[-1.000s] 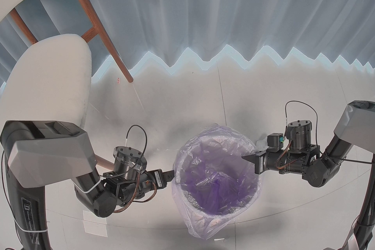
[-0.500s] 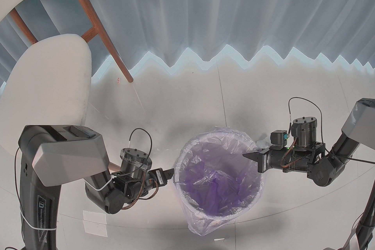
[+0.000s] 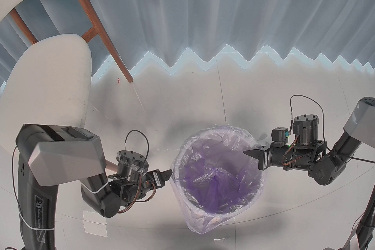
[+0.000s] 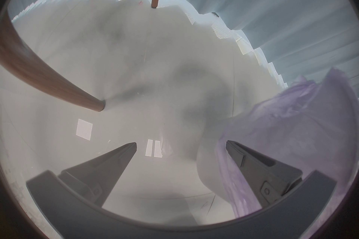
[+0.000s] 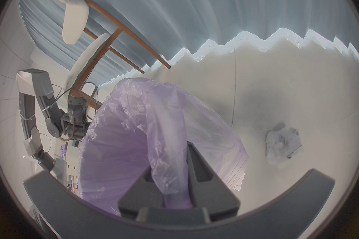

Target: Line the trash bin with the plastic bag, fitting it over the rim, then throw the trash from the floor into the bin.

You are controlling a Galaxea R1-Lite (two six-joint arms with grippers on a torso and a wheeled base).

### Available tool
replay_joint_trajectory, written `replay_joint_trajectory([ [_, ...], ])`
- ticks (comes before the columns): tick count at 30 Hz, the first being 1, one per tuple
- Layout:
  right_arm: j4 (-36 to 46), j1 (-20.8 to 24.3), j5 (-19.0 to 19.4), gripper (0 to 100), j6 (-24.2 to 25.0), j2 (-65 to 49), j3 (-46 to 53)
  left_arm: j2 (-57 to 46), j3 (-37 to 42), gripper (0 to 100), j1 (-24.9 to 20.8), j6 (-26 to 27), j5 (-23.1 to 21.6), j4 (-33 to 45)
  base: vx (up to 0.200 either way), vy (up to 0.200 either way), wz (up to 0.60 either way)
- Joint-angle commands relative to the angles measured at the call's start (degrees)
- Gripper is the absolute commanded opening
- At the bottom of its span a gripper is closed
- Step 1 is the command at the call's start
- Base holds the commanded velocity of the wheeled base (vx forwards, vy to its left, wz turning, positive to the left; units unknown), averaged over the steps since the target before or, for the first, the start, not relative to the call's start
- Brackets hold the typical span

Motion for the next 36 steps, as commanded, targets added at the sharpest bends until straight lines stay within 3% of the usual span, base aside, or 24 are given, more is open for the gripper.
replay_joint_trajectory([
  [1, -0.4, -0.3, -0.2, 0, 3.1, 0.1, -0.5, -10.1, 9.1, 100, -1.3, -0.1, 0.3, -2.9, 0.000, 0.000, 0.00],
  [10, -0.6, -0.4, -1.8, 0, 5.5, 1.5, 0.1, -25.0, 22.6, 100, -5.5, -1.2, 0.4, -5.9, 0.000, 0.000, 0.00],
  [14, -0.8, 0.2, -6.5, 0, 7.0, 2.9, 0.2, -32.2, 25.1, 100, -6.0, -3.1, 0.0, -8.2, 0.000, 0.000, 0.00],
  [15, -0.8, 1.2, -9.4, 0, 10.1, 3.3, 0.1, -35.9, 26.9, 100, -6.1, -4.6, -0.1, -9.5, 0.000, 0.000, 0.00],
  [16, -0.8, 1.4, -9.8, 0, 10.8, 3.3, 0.1, -36.5, 27.2, 100, -6.1, -5.0, -0.1, -9.7, 0.000, 0.000, 0.00],
  [19, -1.8, 4.4, -15.0, 0, 20.3, 3.2, -1.1, -44.9, 30.7, 100, -7.4, -9.6, -0.1, -12.8, 0.000, 0.000, 0.00],
  [20, -2.2, 4.9, -15.7, 0, 21.3, 3.2, -1.2, -45.7, 31.2, 100, -7.5, -10.0, -0.1, -12.9, 0.000, 0.000, 0.00],
  [24, -5.6, 8.7, -24.7, 0, 28.4, 5.9, -2.3, -51.8, 37.4, 100, -7.2, -13.9, 0.1, -13.1, 0.000, 0.000, 0.00],
  [28, -11.7, 10.3, -29.2, 0, 29.8, 9.2, -2.1, -56.7, 38.4, 100, -6.7, -17.8, 1.3, -12.4, 0.000, 0.000, 0.00],
  [32, -16.9, 11.6, -32.7, 0, 29.2, 12.2, -2.5, -58.6, 38.4, 100, -5.6, -18.1, 2.6, -12.4, 0.000, 0.000, 0.00],
  [33, -18.7, 12.3, -35.6, 0, 28.5, 14.2, -3.2, -58.7, 38.4, 100, -5.0, -18.3, 2.8, -12.0, 0.000, 0.000, 0.00],
  [36, -21.8, 13.7, -37.5, 0, 27.9, 16.3, -3.2, -59.5, 38.4, 100, -4.9, -18.3, 5.0, -9.1, 0.000, 0.000, 0.00],
])
